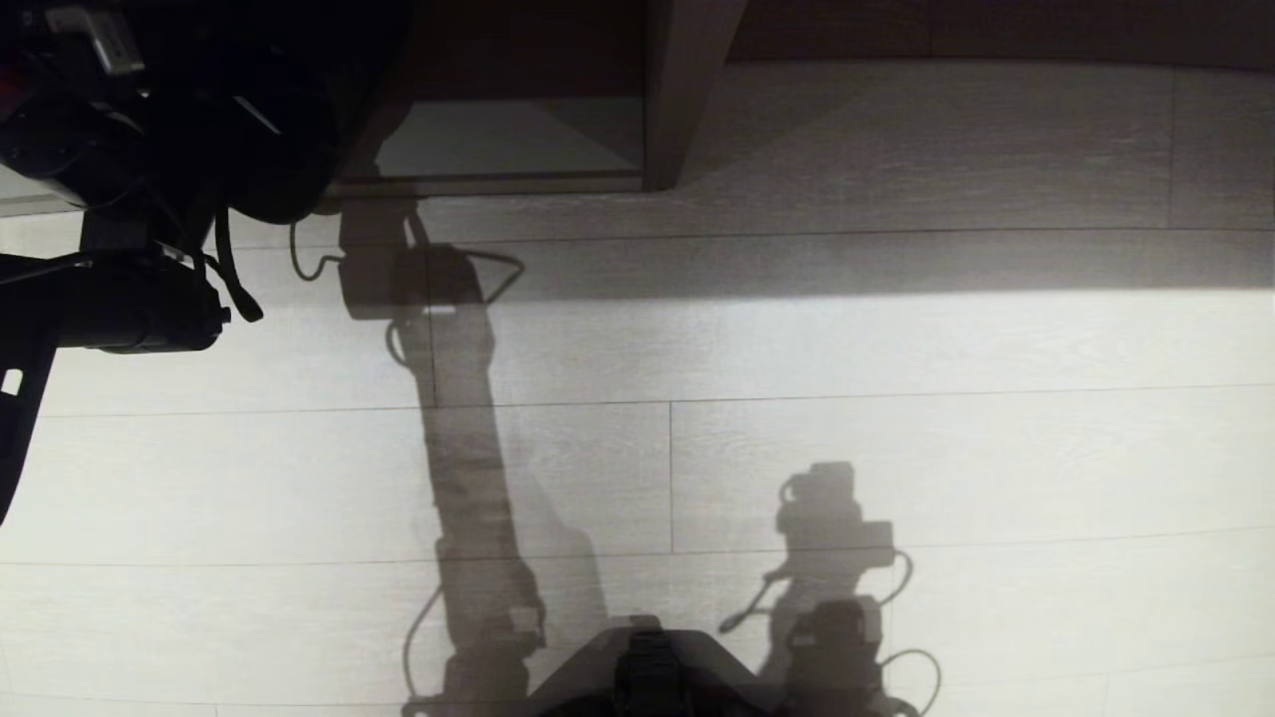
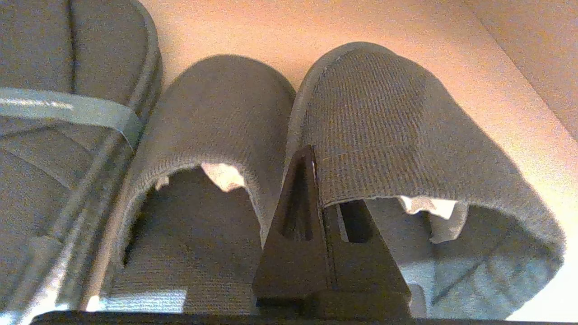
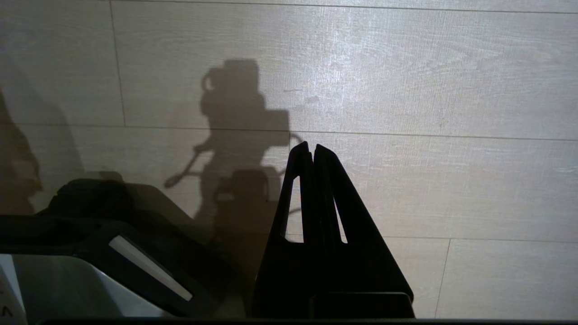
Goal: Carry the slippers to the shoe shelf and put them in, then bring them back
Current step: Pick up the slippers in the shoe cabinet
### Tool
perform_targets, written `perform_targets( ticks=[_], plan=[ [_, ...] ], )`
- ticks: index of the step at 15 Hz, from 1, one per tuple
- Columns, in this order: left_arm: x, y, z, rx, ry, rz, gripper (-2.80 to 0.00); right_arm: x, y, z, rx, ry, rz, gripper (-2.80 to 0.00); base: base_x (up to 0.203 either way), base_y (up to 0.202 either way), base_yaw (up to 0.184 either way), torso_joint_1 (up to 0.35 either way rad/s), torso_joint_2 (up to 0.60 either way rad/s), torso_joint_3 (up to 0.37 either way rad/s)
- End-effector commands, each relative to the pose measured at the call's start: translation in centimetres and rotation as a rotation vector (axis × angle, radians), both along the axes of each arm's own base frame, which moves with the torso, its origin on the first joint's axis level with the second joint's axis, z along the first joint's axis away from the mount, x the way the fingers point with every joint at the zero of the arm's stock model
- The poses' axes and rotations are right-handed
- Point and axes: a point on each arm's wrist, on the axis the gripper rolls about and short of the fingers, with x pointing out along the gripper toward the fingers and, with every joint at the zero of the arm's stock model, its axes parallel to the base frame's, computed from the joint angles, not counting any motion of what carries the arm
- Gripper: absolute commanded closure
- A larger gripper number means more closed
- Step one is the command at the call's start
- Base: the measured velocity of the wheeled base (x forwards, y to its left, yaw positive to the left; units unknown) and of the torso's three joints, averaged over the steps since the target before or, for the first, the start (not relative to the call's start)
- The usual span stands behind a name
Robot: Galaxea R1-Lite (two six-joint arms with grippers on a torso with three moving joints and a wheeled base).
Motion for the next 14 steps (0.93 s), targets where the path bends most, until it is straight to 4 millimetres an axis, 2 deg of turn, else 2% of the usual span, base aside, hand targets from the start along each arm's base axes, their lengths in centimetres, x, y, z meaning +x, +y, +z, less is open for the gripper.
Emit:
perform_targets(
  ticks=[1, 8, 14],
  plan=[
    [-1.8, -0.2, 1.6, 0.004, -0.020, 0.001, 0.00, 0.0, 0.0, 0.0, 0.000, -0.001, 0.001, 0.00, 0.000, 0.000, 0.000, 0.000, 0.00, 0.000],
    [-4.1, -0.7, 2.6, -0.002, 0.067, 0.003, 0.00, 0.0, 0.0, 0.0, 0.000, -0.001, 0.001, 0.00, 0.000, 0.000, 0.000, 0.000, 0.00, 0.000],
    [-5.2, -0.7, 3.8, -0.005, 0.097, 0.000, 0.00, 0.0, 0.0, 0.0, 0.000, -0.001, 0.001, 0.00, 0.000, 0.000, 0.000, 0.000, 0.00, 0.000]
  ],
)
